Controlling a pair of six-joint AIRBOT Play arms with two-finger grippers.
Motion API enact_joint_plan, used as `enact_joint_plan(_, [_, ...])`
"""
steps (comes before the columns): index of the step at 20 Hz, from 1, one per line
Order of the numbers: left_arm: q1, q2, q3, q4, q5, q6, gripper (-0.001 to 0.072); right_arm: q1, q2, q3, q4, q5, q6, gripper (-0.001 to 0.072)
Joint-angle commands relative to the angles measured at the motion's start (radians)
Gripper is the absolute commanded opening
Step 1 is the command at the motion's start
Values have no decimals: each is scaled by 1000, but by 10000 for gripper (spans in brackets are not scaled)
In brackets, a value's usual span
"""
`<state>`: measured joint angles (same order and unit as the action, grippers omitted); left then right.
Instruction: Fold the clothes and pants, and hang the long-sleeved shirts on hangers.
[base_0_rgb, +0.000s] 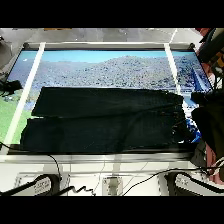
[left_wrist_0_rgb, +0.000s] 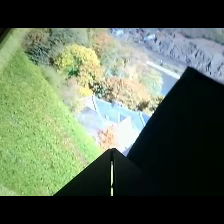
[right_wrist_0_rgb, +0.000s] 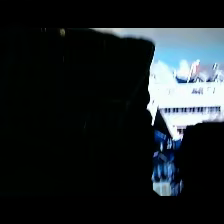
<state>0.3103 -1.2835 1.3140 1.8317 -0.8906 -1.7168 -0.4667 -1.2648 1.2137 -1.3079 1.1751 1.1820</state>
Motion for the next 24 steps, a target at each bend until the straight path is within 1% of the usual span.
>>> enact_joint_plan(1, [1, 53, -1, -200, -200, 275, 18, -66, 51, -29, -96, 468, 62, 37])
enact_joint_plan(2, [1, 53, -5, -265, -223, 325, 18, -96, 81, -56, -81, 503, 74, 37])
enact_joint_plan(3, [1, 53, -10, -318, -232, 352, 16, -126, 124, -91, -65, 516, 77, 36])
enact_joint_plan(5, [1, 53, -12, -397, -232, 364, 16, -201, 227, -172, -58, 504, 77, 36])
enact_joint_plan(7, [1, 53, -12, -444, -231, 378, 17, -281, 324, -281, -39, 434, 143, 38])
enact_joint_plan(8, [1, 53, -12, -465, -231, 395, 17, -310, 357, -341, -26, 404, 167, 135])
enact_joint_plan(9, [1, 53, -12, -475, -229, 397, 18, -333, 383, -406, -18, 365, 202, 433])
enact_joint_plan(10, [1, 53, -12, -473, -229, 397, 18, -347, 392, -459, -9, 330, 232, 627])
enact_joint_plan(11, [2, 54, -12, -472, -229, 397, 18, -352, 390, -505, 0, 295, 258, 695])
enact_joint_plan(12, [5, 54, -12, -472, -229, 397, 18, -352, 388, -552, 4, 242, 276, 694])
enact_joint_plan(15, [17, 52, -12, -471, -214, 394, 19, -352, 388, -655, 49, 57, 277, 684])
enact_joint_plan(17, [32, 49, -12, -470, -186, 352, 19, -352, 386, -695, 79, -95, 325, 654])
enact_joint_plan(19, [54, 46, -12, -471, -180, 344, 19, -352, 356, -708, 137, -198, 334, 571])
enact_joint_plan(22, [90, 44, -12, -461, -180, 344, 19, -349, 249, -708, 208, -238, 333, 561])
enact_joint_plan(23, [107, 40, -12, -415, -180, 336, 19, -349, 211, -707, 214, -241, 333, 560])
enact_joint_plan(24, [125, 38, -12, -339, -186, 292, 18, -349, 187, -707, 228, -252, 317, 547])
